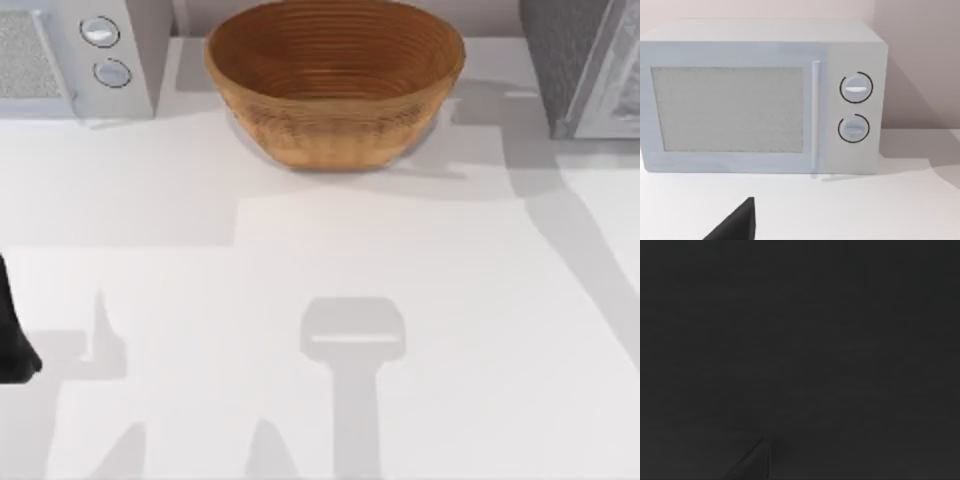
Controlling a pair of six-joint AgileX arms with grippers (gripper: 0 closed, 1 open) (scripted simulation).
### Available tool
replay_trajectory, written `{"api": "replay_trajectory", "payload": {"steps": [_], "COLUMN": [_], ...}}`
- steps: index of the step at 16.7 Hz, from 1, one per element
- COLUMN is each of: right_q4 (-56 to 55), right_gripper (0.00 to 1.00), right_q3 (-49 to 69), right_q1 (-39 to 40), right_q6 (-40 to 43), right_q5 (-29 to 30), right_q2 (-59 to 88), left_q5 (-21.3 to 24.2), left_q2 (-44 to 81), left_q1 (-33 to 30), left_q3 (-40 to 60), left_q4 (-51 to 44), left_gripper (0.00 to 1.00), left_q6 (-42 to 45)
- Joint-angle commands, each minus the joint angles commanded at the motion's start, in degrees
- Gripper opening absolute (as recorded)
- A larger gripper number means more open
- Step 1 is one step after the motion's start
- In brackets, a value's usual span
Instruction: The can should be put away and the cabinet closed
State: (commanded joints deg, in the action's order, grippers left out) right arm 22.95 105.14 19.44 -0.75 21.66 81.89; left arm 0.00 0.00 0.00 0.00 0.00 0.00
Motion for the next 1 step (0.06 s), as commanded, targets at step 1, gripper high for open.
{"api": "replay_trajectory", "payload": {"steps": [1], "right_q4": [-0.01], "right_gripper": [1.00], "right_q3": [0.02], "right_q1": [-0.02], "right_q6": [0.00], "right_q5": [-0.02], "right_q2": [0.03], "left_q5": [0.00], "left_q2": [0.00], "left_q1": [0.00], "left_q3": [0.00], "left_q4": [0.00], "left_gripper": [1.00], "left_q6": [0.00]}}
